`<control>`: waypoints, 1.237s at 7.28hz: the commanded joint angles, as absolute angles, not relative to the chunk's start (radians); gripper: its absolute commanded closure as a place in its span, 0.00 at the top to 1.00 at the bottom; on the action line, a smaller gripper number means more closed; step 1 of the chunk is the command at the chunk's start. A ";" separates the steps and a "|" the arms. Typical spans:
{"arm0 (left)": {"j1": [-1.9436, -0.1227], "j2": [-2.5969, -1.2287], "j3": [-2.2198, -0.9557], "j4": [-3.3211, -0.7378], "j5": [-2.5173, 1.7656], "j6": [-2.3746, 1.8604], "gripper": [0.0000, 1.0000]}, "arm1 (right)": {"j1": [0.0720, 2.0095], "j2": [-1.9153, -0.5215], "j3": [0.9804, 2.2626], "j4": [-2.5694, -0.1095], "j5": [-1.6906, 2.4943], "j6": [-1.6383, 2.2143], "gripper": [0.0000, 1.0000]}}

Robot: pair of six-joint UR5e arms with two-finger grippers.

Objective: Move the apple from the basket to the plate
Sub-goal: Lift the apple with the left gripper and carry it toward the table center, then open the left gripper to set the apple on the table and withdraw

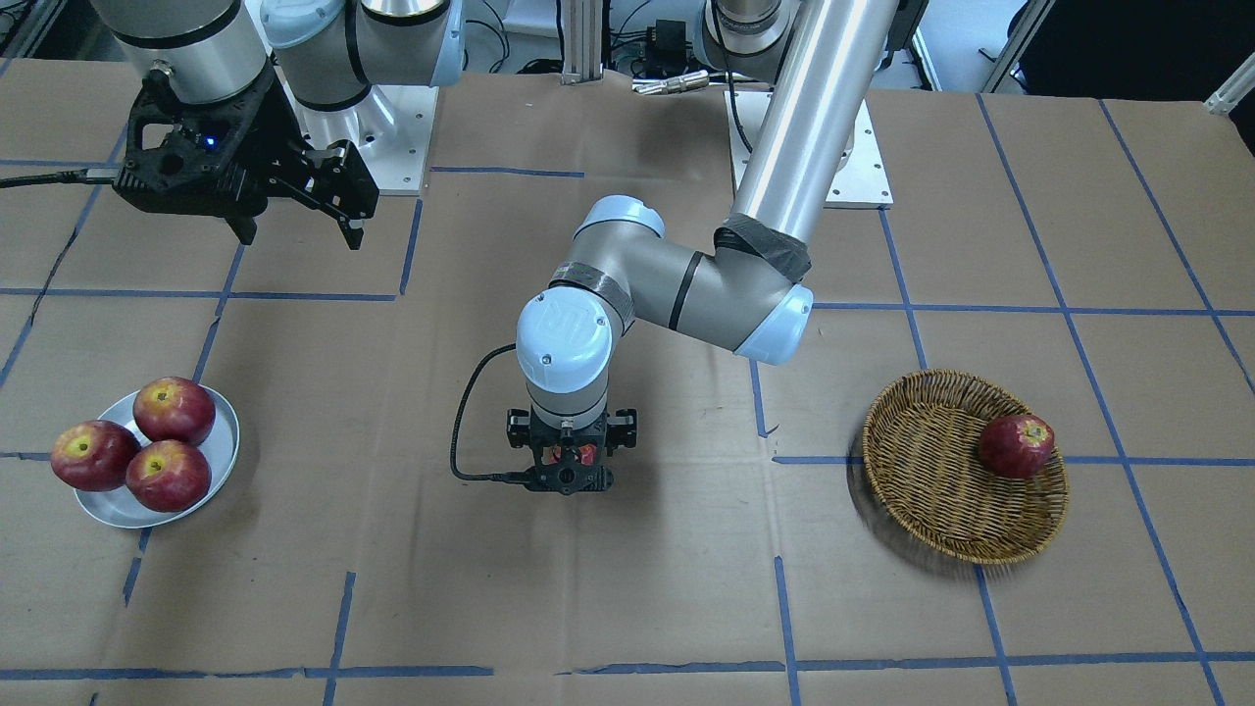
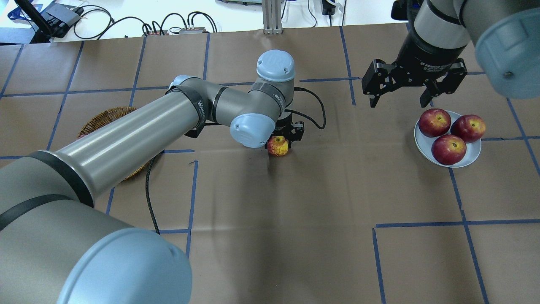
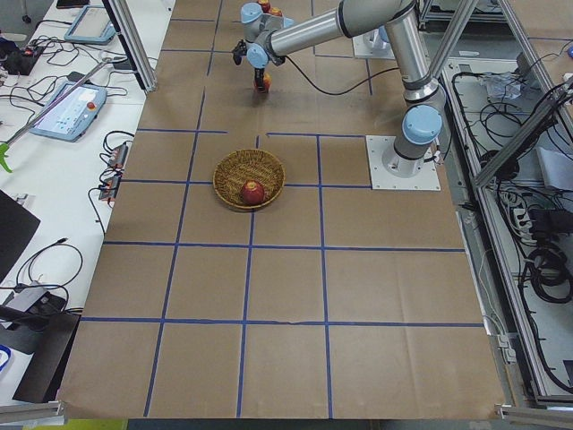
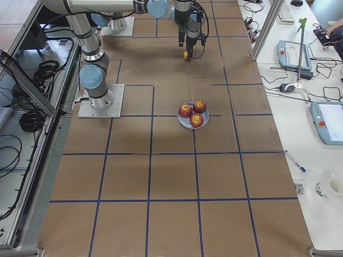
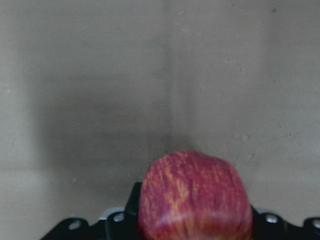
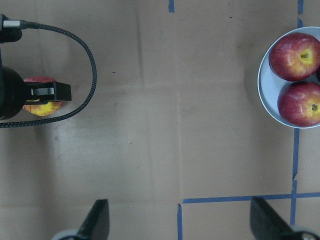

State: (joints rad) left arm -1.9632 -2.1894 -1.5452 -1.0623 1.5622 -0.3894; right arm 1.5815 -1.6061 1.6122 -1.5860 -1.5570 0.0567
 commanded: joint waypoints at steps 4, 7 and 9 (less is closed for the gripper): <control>-1.957 -2.084 -1.508 -1.074 1.551 -0.390 0.99 | 1.582 -1.606 1.612 -1.586 -1.557 0.057 1.00; -1.829 -1.920 -1.547 -1.201 1.542 -0.081 0.99 | 1.582 -1.606 1.608 -1.586 -1.560 0.057 1.00; -1.723 -1.812 -1.557 -1.309 1.511 0.044 0.99 | 1.583 -1.609 1.603 -1.586 -1.597 0.057 1.00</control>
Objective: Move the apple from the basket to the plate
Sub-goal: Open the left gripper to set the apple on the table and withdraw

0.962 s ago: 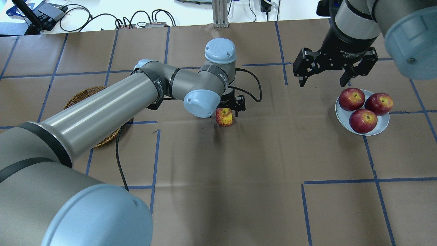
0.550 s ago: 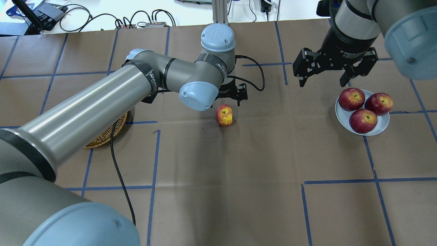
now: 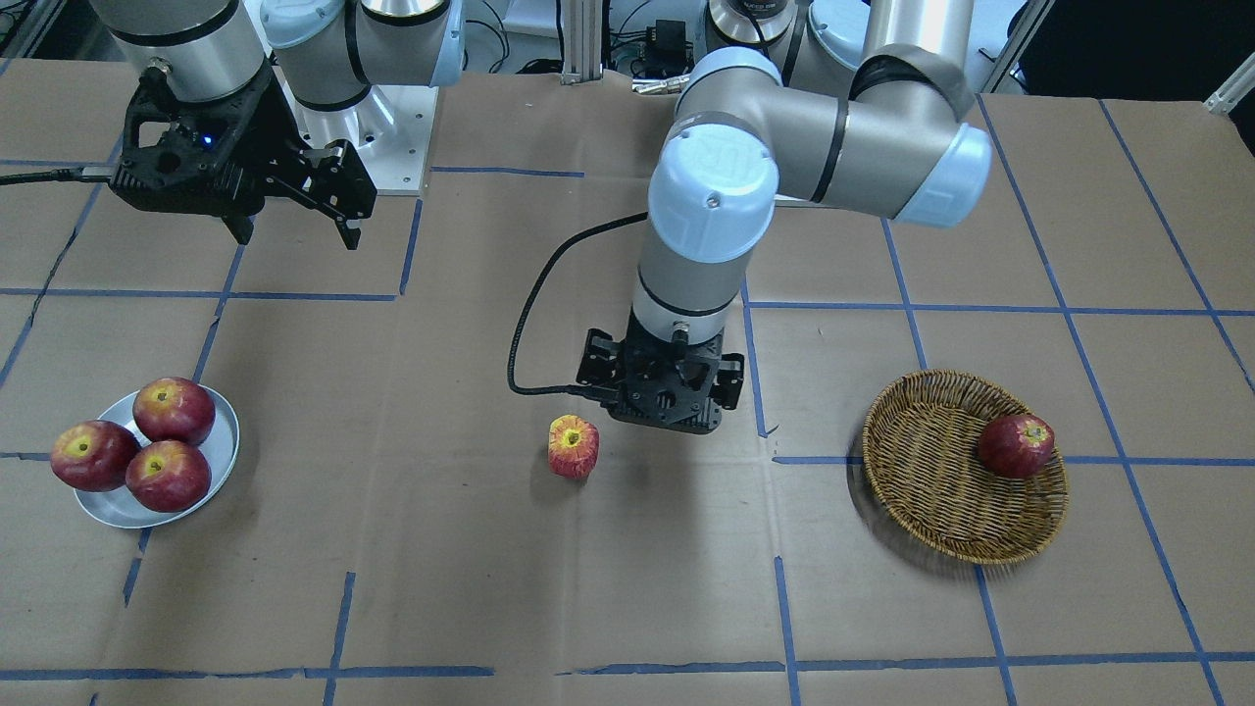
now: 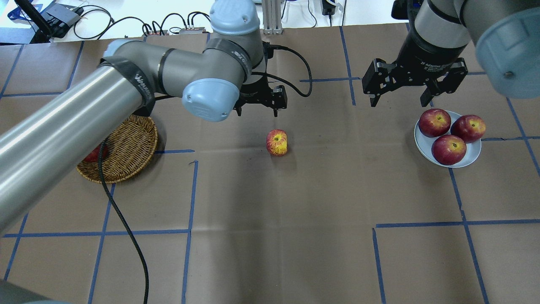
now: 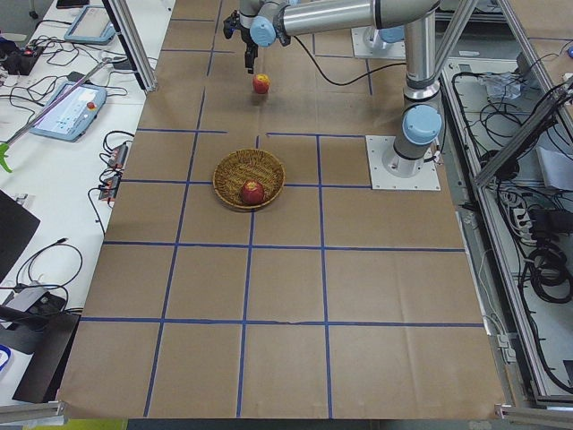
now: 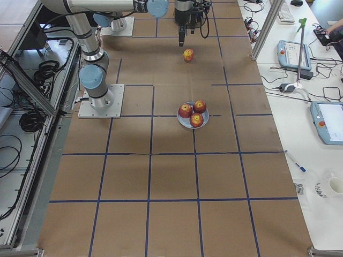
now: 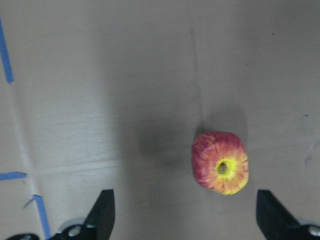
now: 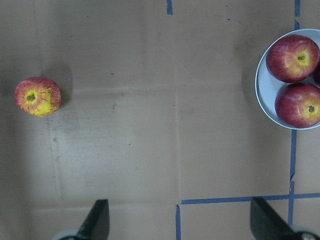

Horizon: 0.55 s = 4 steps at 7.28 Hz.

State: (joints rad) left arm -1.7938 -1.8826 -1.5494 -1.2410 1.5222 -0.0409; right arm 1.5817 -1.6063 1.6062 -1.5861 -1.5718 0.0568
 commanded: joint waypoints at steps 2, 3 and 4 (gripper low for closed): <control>-1.661 -1.743 -1.569 -1.338 1.509 0.061 0.99 | 1.589 -1.603 1.595 -1.594 -1.594 0.074 1.00; -1.664 -1.692 -1.580 -1.338 1.509 0.061 0.99 | 1.595 -1.583 1.571 -1.597 -1.588 0.099 1.00; -1.660 -1.654 -1.582 -1.339 1.497 0.060 0.99 | 1.618 -1.553 1.543 -1.597 -1.586 0.130 1.00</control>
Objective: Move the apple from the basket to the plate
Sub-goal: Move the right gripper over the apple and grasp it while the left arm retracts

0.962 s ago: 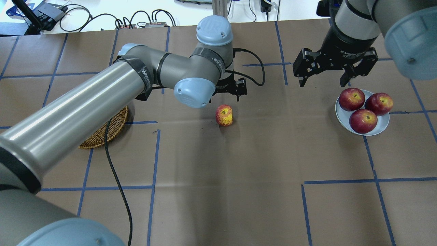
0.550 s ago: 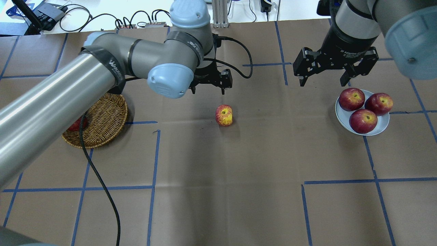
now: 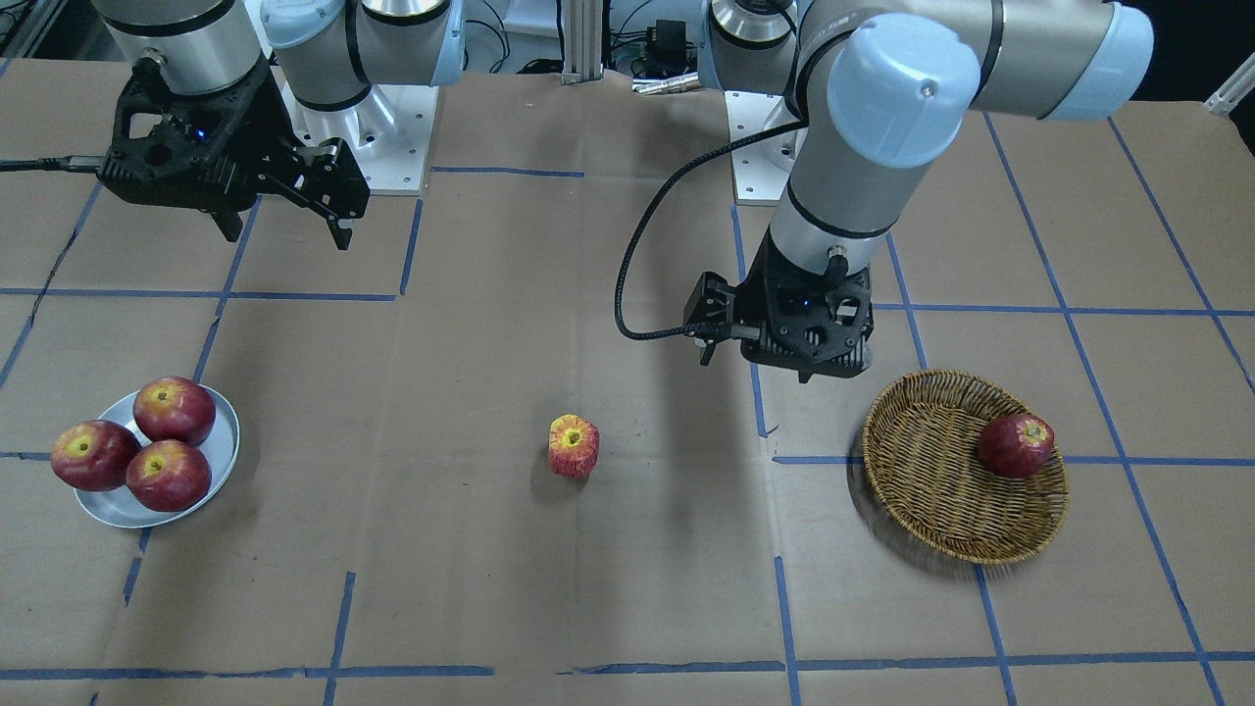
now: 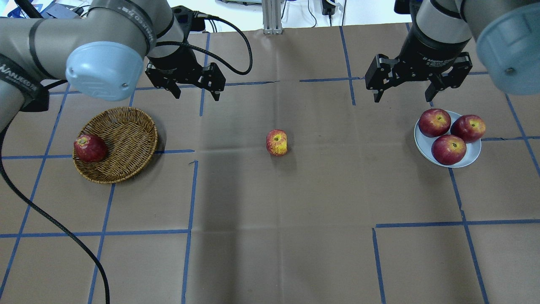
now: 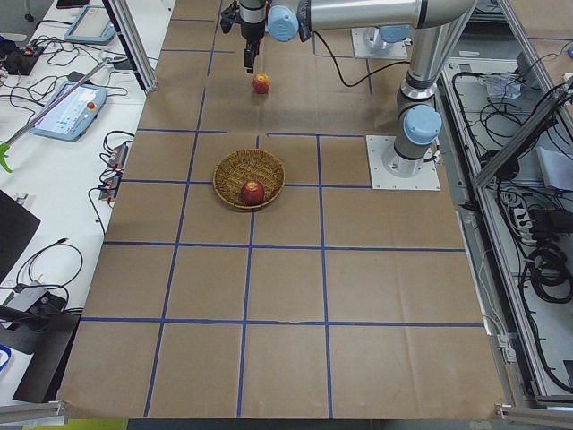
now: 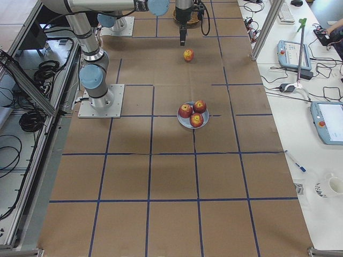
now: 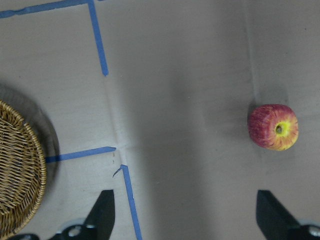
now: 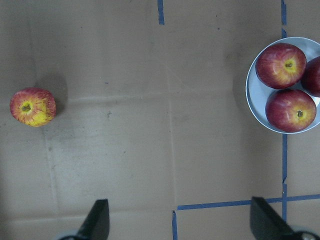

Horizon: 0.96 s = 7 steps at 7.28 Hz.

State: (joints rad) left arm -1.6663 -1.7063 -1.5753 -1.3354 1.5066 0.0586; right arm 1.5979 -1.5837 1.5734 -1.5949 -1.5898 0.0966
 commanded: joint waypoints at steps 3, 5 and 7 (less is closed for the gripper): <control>-1.628 -1.656 -1.591 -1.347 1.471 0.131 0.99 | 1.774 -1.406 1.453 -1.673 -1.591 0.285 1.00; -1.583 -1.635 -1.653 -1.345 1.471 0.155 0.99 | 1.851 -1.332 1.451 -1.761 -1.591 0.365 1.00; -1.583 -1.603 -1.666 -1.350 1.605 0.195 0.99 | 1.914 -1.255 1.456 -1.831 -1.601 0.408 1.00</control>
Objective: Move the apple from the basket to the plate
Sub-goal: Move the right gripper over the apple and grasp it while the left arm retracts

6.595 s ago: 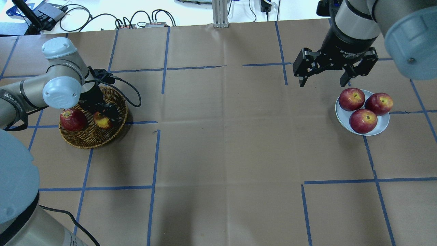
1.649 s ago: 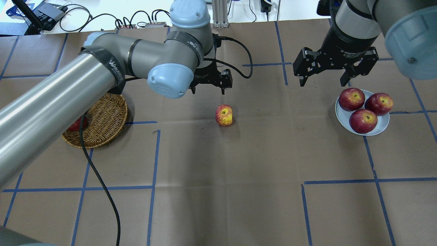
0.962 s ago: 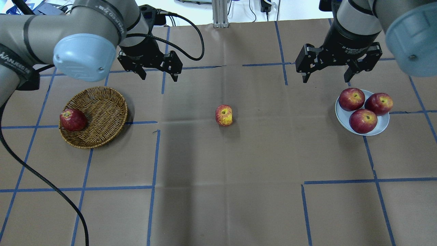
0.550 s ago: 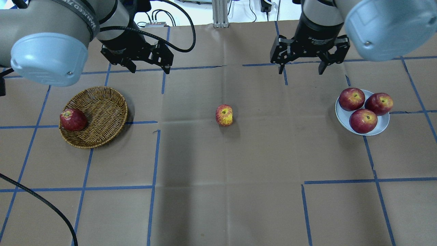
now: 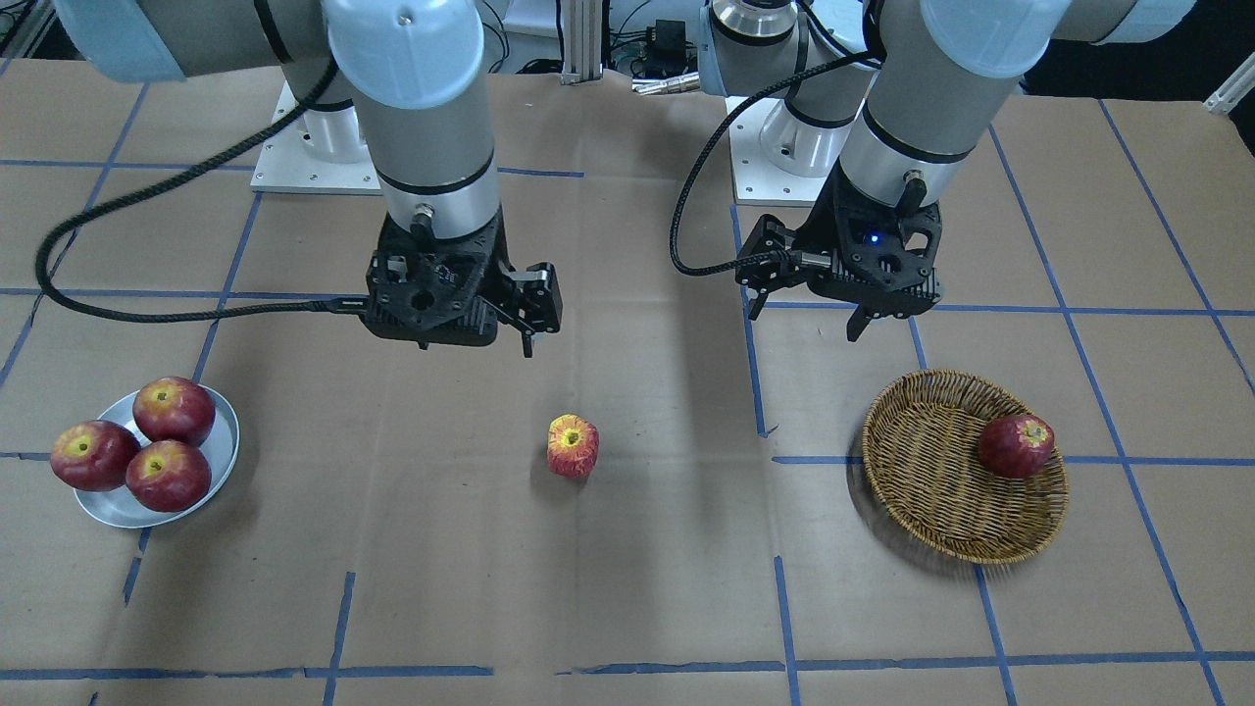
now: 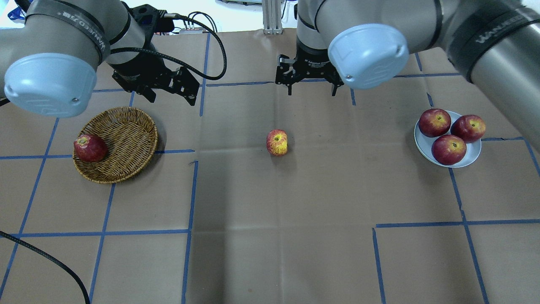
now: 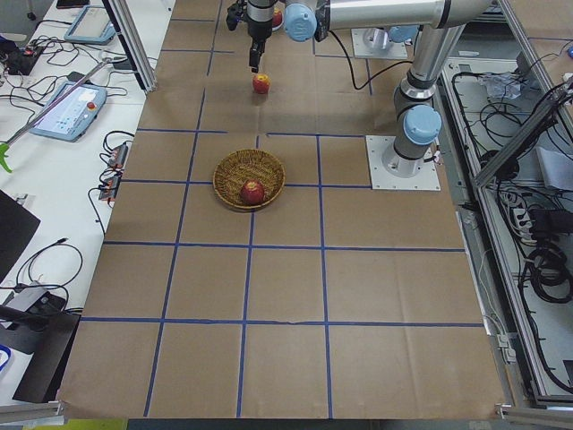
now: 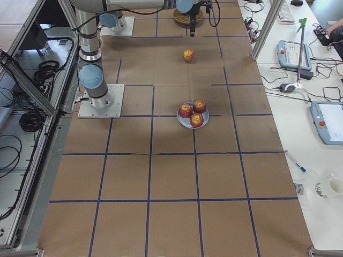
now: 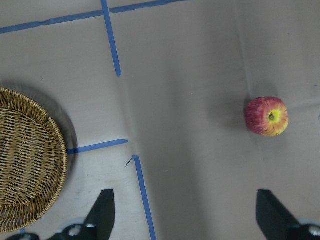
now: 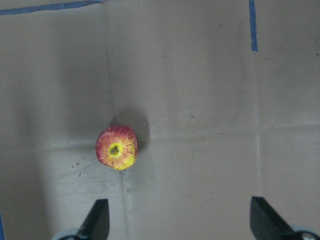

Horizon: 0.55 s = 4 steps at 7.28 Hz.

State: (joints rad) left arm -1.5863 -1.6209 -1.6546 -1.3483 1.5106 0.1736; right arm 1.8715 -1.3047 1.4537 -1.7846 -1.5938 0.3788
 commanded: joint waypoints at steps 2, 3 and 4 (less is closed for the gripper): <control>-1.580 -1.614 -1.666 -1.391 1.634 0.193 0.99 | 1.953 -1.178 1.476 -1.900 -1.601 0.457 1.00; -1.577 -1.605 -1.654 -1.511 1.625 0.184 0.99 | 1.951 -1.158 1.502 -1.932 -1.600 0.450 1.00; -1.580 -1.602 -1.631 -1.537 1.621 0.178 0.99 | 1.951 -1.134 1.544 -2.033 -1.601 0.448 1.00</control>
